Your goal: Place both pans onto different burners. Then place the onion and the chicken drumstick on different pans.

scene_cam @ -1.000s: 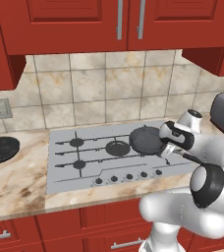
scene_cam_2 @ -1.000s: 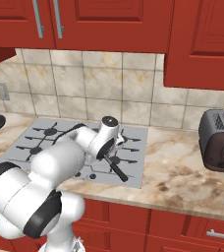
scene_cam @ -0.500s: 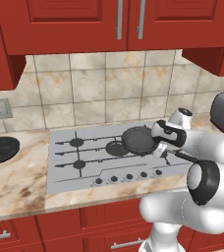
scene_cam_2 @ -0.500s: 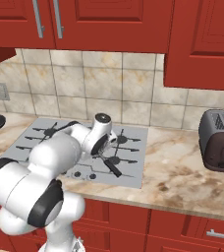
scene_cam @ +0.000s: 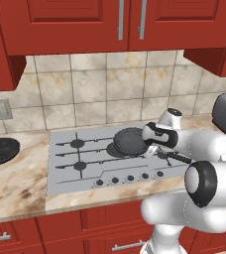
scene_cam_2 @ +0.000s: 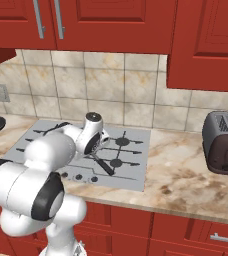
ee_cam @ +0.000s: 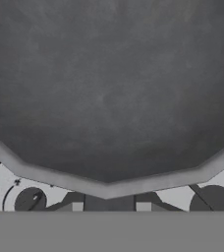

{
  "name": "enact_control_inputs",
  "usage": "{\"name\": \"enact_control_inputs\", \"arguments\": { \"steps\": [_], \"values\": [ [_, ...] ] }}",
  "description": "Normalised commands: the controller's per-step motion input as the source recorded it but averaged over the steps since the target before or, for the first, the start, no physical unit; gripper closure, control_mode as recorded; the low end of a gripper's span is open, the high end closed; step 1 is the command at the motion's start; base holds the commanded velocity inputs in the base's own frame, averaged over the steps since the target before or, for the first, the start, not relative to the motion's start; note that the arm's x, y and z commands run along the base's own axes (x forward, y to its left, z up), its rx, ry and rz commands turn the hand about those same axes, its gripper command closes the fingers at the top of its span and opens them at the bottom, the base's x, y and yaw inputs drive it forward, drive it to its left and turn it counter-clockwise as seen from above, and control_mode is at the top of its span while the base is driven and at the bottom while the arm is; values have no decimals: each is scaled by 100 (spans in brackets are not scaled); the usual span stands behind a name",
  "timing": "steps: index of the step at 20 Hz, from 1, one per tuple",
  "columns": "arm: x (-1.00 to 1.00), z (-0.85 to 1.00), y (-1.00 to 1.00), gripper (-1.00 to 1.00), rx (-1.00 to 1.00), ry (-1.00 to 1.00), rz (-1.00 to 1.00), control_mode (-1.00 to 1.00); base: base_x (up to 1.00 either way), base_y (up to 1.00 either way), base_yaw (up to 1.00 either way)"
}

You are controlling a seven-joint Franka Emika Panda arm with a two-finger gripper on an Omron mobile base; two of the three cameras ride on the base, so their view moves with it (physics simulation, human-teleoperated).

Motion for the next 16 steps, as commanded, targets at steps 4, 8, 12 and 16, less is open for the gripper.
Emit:
{"name": "enact_control_inputs", "arguments": {
  "steps": [4,8,12,16],
  "values": [
    [12,0,24,100,-3,1,1,-100,0,0,0],
    [8,0,13,100,-2,1,2,-100,0,0,0],
    [11,-3,10,100,-1,0,1,-100,0,0,0],
    [12,-7,13,100,0,0,0,-100,0,0,0]
  ]
}}
